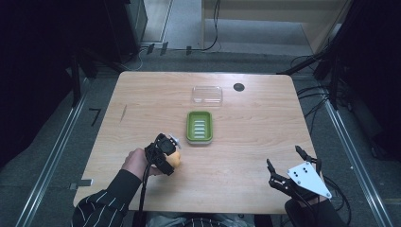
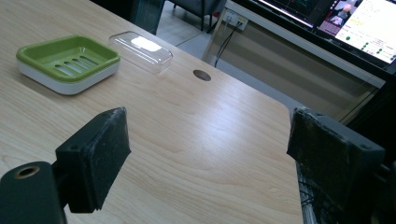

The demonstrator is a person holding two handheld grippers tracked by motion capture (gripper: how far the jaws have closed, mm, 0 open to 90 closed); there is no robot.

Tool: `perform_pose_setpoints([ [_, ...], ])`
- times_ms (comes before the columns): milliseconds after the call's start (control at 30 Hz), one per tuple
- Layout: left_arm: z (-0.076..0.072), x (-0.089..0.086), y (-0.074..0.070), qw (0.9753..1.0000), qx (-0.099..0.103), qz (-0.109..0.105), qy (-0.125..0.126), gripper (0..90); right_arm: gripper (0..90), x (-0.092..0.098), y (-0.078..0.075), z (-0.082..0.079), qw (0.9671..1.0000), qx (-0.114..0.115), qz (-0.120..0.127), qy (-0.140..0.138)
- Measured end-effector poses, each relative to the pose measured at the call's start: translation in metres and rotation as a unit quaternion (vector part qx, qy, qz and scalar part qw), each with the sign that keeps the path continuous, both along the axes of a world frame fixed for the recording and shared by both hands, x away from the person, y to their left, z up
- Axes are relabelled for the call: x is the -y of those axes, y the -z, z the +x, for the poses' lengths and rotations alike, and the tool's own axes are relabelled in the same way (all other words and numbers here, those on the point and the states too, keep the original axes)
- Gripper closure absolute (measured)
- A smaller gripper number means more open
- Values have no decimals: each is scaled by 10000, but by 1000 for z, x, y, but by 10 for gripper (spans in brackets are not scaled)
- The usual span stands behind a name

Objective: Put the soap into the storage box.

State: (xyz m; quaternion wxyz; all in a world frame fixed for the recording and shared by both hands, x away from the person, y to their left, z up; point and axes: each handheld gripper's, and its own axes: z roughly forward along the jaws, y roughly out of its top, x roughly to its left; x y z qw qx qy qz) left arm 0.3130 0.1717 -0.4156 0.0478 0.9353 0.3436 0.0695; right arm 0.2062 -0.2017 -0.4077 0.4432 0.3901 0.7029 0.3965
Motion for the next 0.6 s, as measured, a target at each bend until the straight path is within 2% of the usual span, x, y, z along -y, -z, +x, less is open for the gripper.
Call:
perform_pose_setpoints([
  [600, 15, 8, -13, 9999, 75, -40, 142, 396, 133, 0, 0, 0, 10000, -11, 2, -10],
])
